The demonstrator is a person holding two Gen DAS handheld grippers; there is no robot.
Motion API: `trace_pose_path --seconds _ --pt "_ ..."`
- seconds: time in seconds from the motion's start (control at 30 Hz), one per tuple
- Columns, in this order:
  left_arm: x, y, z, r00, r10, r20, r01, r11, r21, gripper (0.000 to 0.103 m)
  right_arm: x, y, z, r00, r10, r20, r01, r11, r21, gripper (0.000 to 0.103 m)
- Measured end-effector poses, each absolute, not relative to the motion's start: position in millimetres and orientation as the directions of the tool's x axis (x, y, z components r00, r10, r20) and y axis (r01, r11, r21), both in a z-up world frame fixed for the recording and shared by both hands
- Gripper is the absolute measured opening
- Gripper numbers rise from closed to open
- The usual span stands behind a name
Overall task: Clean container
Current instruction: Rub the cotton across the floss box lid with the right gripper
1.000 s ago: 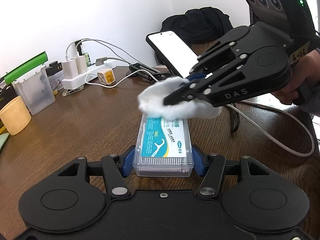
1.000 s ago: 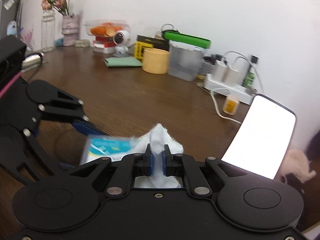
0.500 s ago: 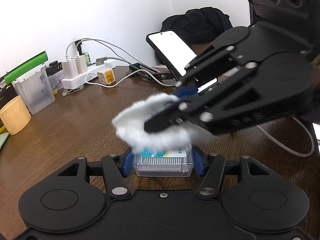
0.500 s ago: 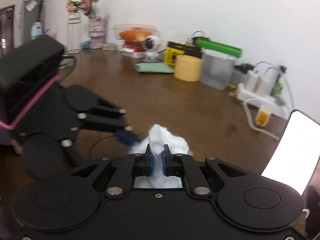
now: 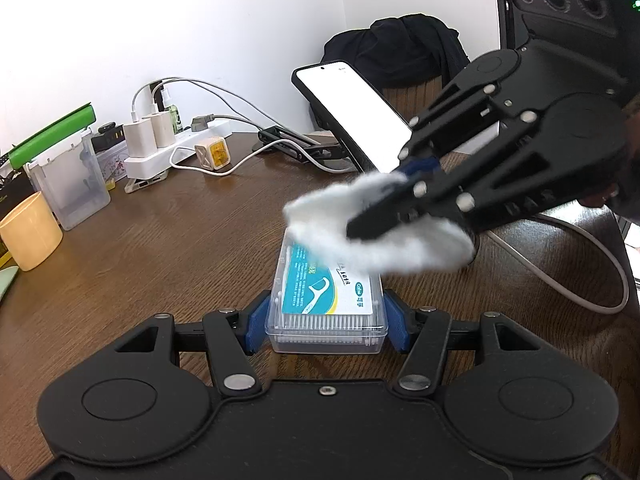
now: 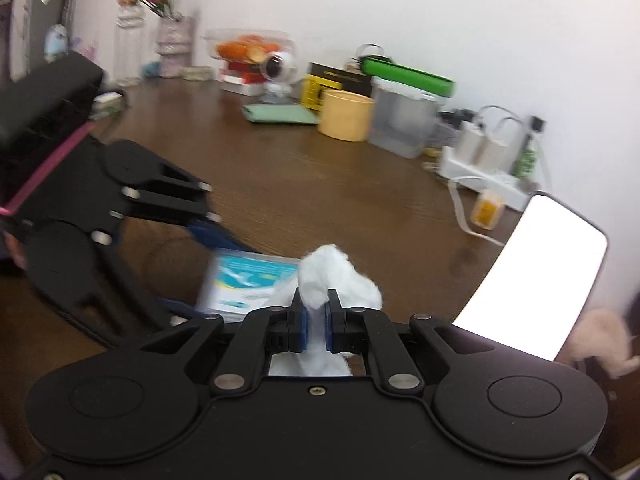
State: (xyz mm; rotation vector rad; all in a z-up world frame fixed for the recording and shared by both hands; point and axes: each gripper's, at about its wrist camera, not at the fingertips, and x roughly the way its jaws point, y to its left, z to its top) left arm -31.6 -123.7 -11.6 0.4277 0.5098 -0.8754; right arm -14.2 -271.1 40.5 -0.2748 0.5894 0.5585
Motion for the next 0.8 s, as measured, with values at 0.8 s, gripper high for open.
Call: trace_pose_path --seconds 0.8 --pt "-35 -124 -12 0.527 -0.619 -0.582 0.816 0.56 0.144 0.057 -16 -281 42 0.716 0.367 -0.594 -0.53 0.84 -0.119 0.008"
